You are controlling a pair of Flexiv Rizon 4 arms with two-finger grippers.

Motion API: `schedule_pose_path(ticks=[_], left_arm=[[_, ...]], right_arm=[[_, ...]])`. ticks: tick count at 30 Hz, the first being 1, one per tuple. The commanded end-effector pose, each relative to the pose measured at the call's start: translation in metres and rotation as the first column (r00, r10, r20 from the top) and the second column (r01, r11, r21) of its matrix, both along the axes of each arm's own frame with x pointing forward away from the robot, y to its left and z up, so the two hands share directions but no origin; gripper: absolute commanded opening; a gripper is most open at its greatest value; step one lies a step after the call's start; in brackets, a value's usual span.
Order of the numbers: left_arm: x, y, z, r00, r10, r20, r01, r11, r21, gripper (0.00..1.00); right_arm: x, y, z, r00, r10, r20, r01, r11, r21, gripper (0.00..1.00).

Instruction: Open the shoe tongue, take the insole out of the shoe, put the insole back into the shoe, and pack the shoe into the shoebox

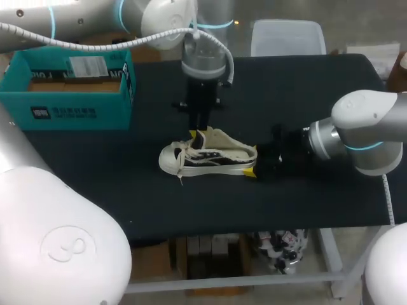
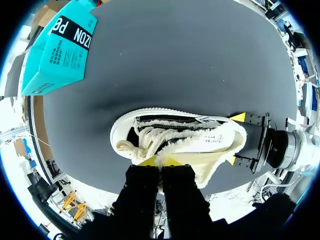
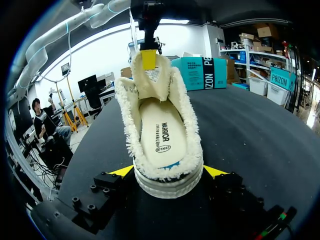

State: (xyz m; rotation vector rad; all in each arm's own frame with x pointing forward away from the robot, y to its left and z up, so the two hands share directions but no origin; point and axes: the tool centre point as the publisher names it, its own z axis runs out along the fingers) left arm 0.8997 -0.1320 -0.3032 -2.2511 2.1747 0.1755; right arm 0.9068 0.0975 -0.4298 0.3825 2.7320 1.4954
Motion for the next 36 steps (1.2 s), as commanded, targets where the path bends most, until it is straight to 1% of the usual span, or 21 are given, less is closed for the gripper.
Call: schedule_pose_path(ticks=[1,4,5,6,7,9,10,12,13,15,17,21,23,25,26,27,29,33,34,35,36], left_arm=[[-0.017,0.04,-0.005,0.986,0.054,0.155,-0.019,0.976,-0.219,0.0],[-0.02,0.055,-0.006,0.974,0.097,0.202,-0.031,0.951,-0.306,0.0],[-0.02,0.058,-0.007,0.967,0.123,0.225,-0.046,0.947,-0.318,0.0],[-0.02,0.061,-0.008,0.963,0.135,0.235,-0.053,0.943,-0.328,0.0],[-0.019,0.064,-0.01,0.962,0.138,0.237,-0.043,0.93,-0.366,0.0],[-0.017,0.068,-0.012,0.948,0.174,0.267,-0.063,0.923,-0.379,0.0],[-0.016,0.07,-0.013,0.957,0.157,0.246,-0.042,0.909,-0.415,0.0],[-0.013,0.074,-0.015,0.95,0.175,0.259,-0.047,0.899,-0.436,0.0],[-0.012,0.075,-0.015,0.955,0.167,0.247,-0.039,0.89,-0.454,0.0],[-0.01,0.077,-0.015,0.951,0.174,0.257,-0.033,0.88,-0.474,0.0],[-0.008,0.078,-0.016,0.955,0.164,0.248,-0.017,0.862,-0.507,0.0],[-0.003,0.079,-0.017,0.965,0.138,0.224,-0.001,0.853,-0.522,0.0],[0.0,0.078,-0.018,0.974,0.114,0.194,0.008,0.843,-0.539,0.02],[0.004,0.077,-0.016,0.981,0.089,0.172,0.02,0.835,-0.549,0.19],[0.006,0.075,-0.015,0.986,0.07,0.155,0.029,0.828,-0.56,0.3],[0.008,0.074,-0.013,0.984,0.075,0.16,0.027,0.831,-0.556,0.4],[0.01,0.071,-0.009,0.988,0.04,0.151,0.051,0.828,-0.558,0.56],[0.009,0.062,0.007,0.985,-0.013,0.174,0.108,0.827,-0.552,0.68],[0.008,0.059,0.012,0.982,-0.019,0.187,0.119,0.83,-0.544,0.66],[0.007,0.056,0.018,0.981,-0.044,0.188,0.142,0.823,-0.55,0.62],[0.006,0.053,0.024,0.978,-0.062,0.199,0.163,0.824,-0.543,0.61]], right_arm=[[0.001,0.0,-0.007,1.0,0.001,0.0,-0.001,1.0,0.003,0.0],[0.001,0.0,-0.007,1.0,0.001,0.0,-0.001,1.0,0.003,0.0],[0.001,0.0,-0.007,1.0,0.001,0.0,-0.001,1.0,0.003,0.0],[0.001,0.0,-0.007,1.0,0.001,0.0,-0.001,1.0,0.003,0.0],[0.001,0.0,-0.007,1.0,0.001,0.0,-0.001,1.0,0.003,0.0],[0.001,0.0,-0.007,1.0,0.001,0.0,-0.001,1.0,0.003,0.0],[0.001,0.0,-0.007,1.0,0.001,0.0,-0.001,1.0,0.003,0.0],[0.001,0.0,-0.007,1.0,0.001,0.0,-0.001,1.0,0.003,0.0],[0.001,0.0,-0.007,1.0,0.001,0.0,-0.001,1.0,0.003,0.0],[0.001,0.0,-0.007,1.0,0.001,0.0,-0.001,1.0,0.003,0.0],[0.001,0.0,-0.007,1.0,0.001,0.0,-0.001,1.0,0.003,0.0],[0.001,0.0,-0.007,1.0,0.001,0.0,-0.001,1.0,0.003,0.0],[0.001,0.0,-0.007,1.0,0.001,0.0,-0.001,1.0,0.003,0.0],[0.001,0.0,-0.007,1.0,0.001,0.0,-0.001,1.0,0.003,0.0],[0.001,0.0,-0.007,1.0,0.001,0.0,-0.001,1.0,0.003,0.0],[0.001,0.0,-0.007,1.0,0.001,0.0,-0.001,1.0,0.003,0.0],[0.001,0.0,-0.007,1.0,0.001,0.0,-0.001,1.0,0.003,0.0],[0.001,0.0,-0.007,1.0,0.001,0.0,-0.001,1.0,0.003,0.0],[0.001,0.0,-0.007,1.0,0.001,0.0,-0.001,1.0,0.003,0.0],[0.001,0.0,-0.007,1.0,0.001,0.0,-0.001,1.0,0.003,0.0],[0.001,0.0,-0.007,1.0,0.001,0.0,-0.001,1.0,0.003,0.0]])
